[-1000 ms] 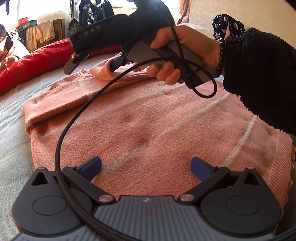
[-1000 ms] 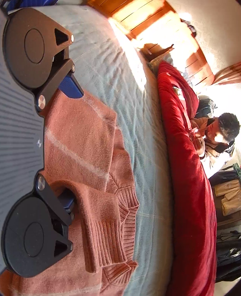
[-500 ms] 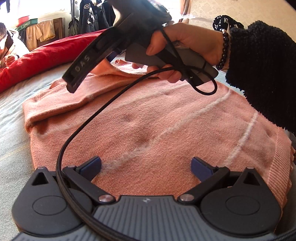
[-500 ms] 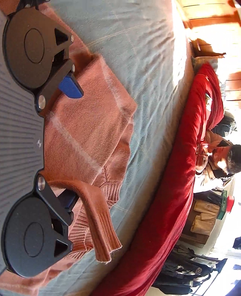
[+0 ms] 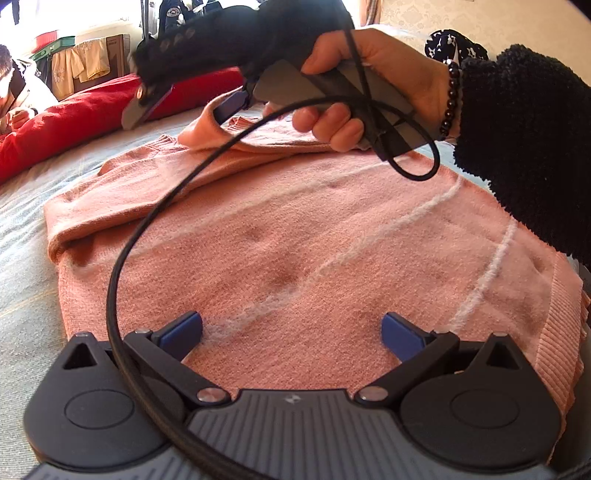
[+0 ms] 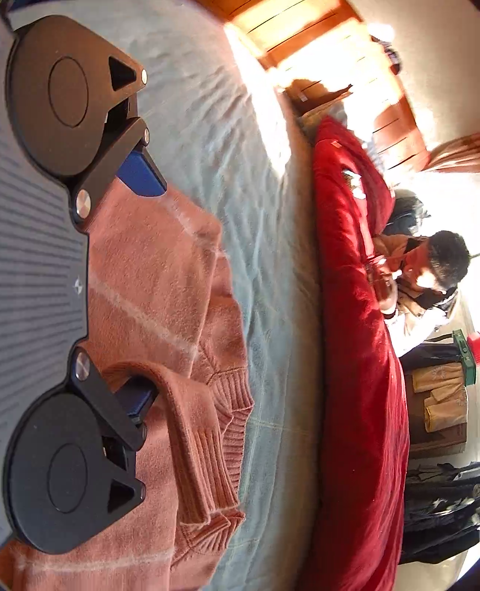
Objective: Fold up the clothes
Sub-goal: 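Lay the cuff over the first folded sleeve and open the right gripper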
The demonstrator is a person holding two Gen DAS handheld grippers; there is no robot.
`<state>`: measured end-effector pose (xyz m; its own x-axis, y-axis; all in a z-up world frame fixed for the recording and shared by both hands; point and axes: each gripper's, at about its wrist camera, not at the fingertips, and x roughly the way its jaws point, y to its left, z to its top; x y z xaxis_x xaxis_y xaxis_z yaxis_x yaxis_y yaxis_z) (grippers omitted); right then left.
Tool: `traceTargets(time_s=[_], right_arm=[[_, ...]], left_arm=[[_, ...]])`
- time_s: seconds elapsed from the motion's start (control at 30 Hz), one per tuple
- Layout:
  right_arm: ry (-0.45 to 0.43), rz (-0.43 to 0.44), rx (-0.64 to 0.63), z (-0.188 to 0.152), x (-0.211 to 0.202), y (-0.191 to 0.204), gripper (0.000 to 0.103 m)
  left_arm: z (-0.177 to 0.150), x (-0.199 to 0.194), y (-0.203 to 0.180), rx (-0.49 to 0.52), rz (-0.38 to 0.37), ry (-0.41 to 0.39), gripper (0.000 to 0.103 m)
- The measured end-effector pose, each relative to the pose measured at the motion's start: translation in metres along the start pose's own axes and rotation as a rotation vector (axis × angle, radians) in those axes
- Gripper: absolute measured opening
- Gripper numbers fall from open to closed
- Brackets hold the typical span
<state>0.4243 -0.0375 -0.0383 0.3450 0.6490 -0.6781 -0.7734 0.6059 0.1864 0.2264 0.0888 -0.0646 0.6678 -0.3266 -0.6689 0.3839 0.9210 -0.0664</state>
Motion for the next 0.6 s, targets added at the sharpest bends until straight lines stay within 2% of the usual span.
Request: traceTargets(time_s=[0.07,0.23,0.33,0.43,0.5,0.6], right_arm=[[0.049,-0.079,-0.114,-0.007,0.015,0.022,0.103],[0.094,-0.165,-0.266,-0.02,0.029,0.052,0.103],[0.093,-0.281,-0.425,-0.028,0.029,0.07,0.103],[0.075,-0.329,-0.578,-0.033,0.025,0.09,0.103],[0.062,-0.346,-0.613,-0.032,0.02,0.094,0.103],[0.04,-0.299,-0.502,-0.021,0.001,0.073,0.103]], left_arm=[[0.0,0.0,0.001,-0.003,-0.002,0.0,0.102],[-0.001,-0.001,0.003,-0.003,-0.004,-0.001,0.102],[-0.001,-0.001,0.003,-0.002,-0.004,-0.001,0.102],[-0.001,-0.001,0.003,-0.002,-0.003,-0.001,0.102],[-0.002,-0.001,0.003,-0.002,-0.002,-0.001,0.102],[-0.002,-0.001,0.003,-0.001,-0.002,-0.002,0.102]])
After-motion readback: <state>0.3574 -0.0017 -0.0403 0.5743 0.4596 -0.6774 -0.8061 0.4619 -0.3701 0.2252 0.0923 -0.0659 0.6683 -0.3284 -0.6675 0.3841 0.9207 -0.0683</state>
